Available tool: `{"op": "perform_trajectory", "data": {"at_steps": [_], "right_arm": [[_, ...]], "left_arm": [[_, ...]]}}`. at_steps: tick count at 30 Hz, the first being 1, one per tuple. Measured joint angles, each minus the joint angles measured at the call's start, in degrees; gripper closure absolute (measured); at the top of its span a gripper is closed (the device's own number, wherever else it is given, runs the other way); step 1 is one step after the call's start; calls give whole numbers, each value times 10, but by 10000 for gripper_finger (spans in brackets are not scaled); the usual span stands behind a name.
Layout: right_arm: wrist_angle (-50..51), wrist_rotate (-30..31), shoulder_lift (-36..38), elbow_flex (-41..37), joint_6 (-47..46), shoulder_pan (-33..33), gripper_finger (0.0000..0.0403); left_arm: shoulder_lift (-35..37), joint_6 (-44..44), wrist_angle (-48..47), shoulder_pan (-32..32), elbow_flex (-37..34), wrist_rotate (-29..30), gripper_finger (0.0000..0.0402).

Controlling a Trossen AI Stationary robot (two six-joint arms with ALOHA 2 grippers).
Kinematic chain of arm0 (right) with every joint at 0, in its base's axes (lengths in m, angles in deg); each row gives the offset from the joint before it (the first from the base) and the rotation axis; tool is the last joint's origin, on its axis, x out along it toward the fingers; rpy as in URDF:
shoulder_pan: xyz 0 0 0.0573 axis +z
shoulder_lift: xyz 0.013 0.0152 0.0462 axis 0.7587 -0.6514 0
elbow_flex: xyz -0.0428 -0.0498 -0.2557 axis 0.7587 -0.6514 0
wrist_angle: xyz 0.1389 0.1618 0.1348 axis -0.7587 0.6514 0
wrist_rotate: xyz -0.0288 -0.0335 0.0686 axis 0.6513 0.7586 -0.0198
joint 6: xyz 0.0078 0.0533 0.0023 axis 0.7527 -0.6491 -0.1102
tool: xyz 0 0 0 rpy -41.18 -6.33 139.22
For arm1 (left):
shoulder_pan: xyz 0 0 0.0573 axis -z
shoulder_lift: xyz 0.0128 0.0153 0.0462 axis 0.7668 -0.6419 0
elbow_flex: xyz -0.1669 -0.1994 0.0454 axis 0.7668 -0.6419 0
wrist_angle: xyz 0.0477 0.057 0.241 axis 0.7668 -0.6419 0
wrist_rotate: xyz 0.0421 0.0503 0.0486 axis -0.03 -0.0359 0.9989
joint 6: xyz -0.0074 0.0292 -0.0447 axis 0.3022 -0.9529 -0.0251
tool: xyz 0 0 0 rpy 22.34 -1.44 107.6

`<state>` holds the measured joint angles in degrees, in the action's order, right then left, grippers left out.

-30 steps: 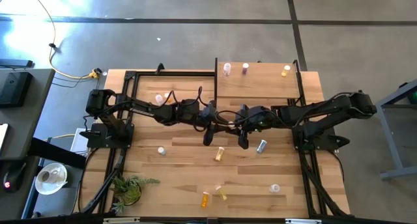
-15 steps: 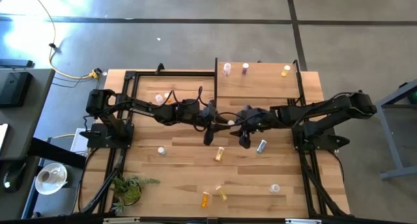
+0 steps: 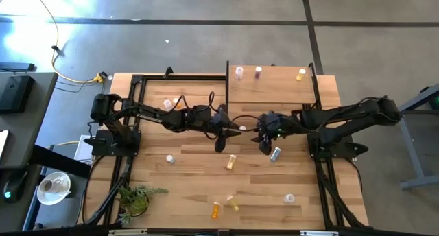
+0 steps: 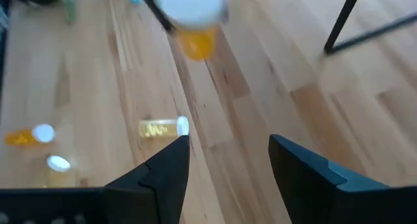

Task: Pick and place medicine bottles onto shelf by color
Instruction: Put the middle orange pill bottle on the shelf

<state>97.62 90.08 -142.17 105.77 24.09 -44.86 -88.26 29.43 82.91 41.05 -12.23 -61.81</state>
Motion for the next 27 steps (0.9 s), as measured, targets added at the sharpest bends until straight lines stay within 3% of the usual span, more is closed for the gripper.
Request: {"op": "perform_trajectory", "data": {"at_steps": [5, 12, 21, 27], "right_arm": [[-3, 26, 58, 0, 39, 0, 202], [-46, 65, 102, 0, 167, 0, 202], [-142, 71, 61, 0, 285, 0, 201], [-185, 71, 11, 0, 295, -12, 201]], "left_arm": [[0, -20, -13, 0, 0, 32, 318], [0, -71, -33, -1, 0, 79, 318], [0, -92, -31, -1, 0, 101, 318], [0, -96, -27, -1, 0, 101, 318]]}}
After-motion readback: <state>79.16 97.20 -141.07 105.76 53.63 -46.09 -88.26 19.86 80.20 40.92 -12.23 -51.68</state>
